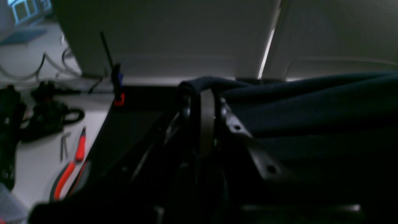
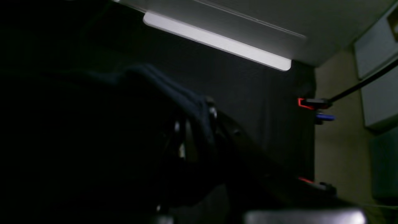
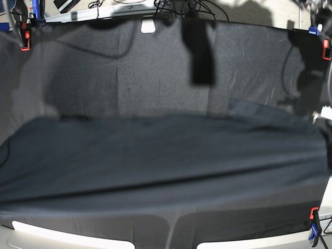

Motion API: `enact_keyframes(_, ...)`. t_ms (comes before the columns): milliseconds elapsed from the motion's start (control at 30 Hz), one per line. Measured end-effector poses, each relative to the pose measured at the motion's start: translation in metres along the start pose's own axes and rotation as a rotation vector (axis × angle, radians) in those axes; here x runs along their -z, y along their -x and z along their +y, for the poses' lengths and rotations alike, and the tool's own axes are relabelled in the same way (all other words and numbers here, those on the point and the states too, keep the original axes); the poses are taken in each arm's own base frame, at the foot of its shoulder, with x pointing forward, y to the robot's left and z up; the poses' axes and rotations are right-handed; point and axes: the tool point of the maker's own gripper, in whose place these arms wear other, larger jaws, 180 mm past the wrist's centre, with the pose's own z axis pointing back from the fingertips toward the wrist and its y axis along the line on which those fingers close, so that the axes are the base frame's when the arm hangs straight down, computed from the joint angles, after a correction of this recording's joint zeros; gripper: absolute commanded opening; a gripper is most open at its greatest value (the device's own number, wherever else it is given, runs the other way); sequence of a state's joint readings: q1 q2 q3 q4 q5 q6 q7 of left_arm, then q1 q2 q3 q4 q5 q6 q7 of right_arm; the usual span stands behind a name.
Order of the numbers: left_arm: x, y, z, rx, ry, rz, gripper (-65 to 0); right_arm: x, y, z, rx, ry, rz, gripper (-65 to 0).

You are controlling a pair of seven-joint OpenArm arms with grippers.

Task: Layout the t-shirt on the table in an organized manner, then fold the t-shirt properly
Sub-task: 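Swing the held shirt up and lay it flat across the table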

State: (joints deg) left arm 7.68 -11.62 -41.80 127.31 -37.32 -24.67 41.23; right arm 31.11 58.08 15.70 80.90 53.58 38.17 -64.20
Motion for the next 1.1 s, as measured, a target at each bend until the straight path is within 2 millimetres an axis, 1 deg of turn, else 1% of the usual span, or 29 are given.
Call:
enact_keyframes(67, -0.001, 0.002, 0.000, 0.000, -0.001, 0.008, -65.0, 0.002, 0.008, 0.005, -0.009, -0.008, 0.024, -65.0)
enact_keyframes(133, -0.003, 0.005, 0.001, -0.001, -0.004, 0.016, -65.0, 0.006, 0.022, 0.013, -0.016, -0.026, 0.063, -65.0)
enact_keyframes(300, -0.011, 0.020, 0.003, -0.003, -0.014, 0.073, -65.0, 0.016, 0.067, 0.039, -0.054, -0.078, 0.190, -65.0)
enact_keyframes(367, -0.015, 0.025, 0.003, -0.004, -0.016, 0.090, -65.0, 0.016, 0.077, 0.046, -0.067, -0.091, 0.216, -65.0)
enact_keyframes(467, -0.023, 0.038, 0.004, -0.004, -0.019, 0.139, -65.0, 0.019, 0.091, 0.055, -0.072, -0.110, 0.249, -65.0)
enact_keyframes(567, -0.032, 0.050, 0.004, -0.004, -0.021, 0.183, -65.0, 0.021, 0.109, 0.063, -0.062, -0.132, 0.290, -65.0)
enact_keyframes(633, -0.037, 0.056, 0.004, -0.004, -0.022, 0.207, -65.0, 0.022, 0.117, 0.068, -0.043, -0.145, 0.294, -65.0)
enact_keyframes(733, -0.050, 0.064, 0.009, 0.014, -0.044, 0.254, -65.0, 0.017, 0.120, 0.075, 0.010, -0.172, 0.254, -65.0)
enact_keyframes(767, -0.056, 0.061, 0.011, 0.025, -0.054, 0.256, -65.0, 0.014, 0.120, 0.075, 0.017, -0.170, 0.242, -65.0)
enact_keyframes(833, -0.070, 0.045, 0.018, 0.079, -0.085, 0.241, -65.0, 0.003, 0.115, 0.072, 0.014, -0.152, 0.210, -65.0)
enact_keyframes(900, -0.082, 0.028, 0.027, 0.122, -0.122, 0.211, -65.0, -0.010, 0.103, 0.067, -0.002, -0.124, 0.162, -65.0)
enact_keyframes(933, -0.087, 0.021, 0.030, 0.109, -0.117, 0.186, -65.0, -0.016, 0.096, 0.064, -0.015, -0.110, 0.139, -65.0)
enact_keyframes(1033, -0.102, 0.017, 0.048, 0.108, -0.180, 0.204, -65.0, -0.032, 0.080, 0.067, -0.048, -0.094, 0.075, -65.0)
enact_keyframes(1100, -0.110, 0.011, 0.057, 0.104, -0.218, 0.188, -65.0, -0.042, 0.068, 0.067, -0.077, -0.076, 0.037, -65.0)
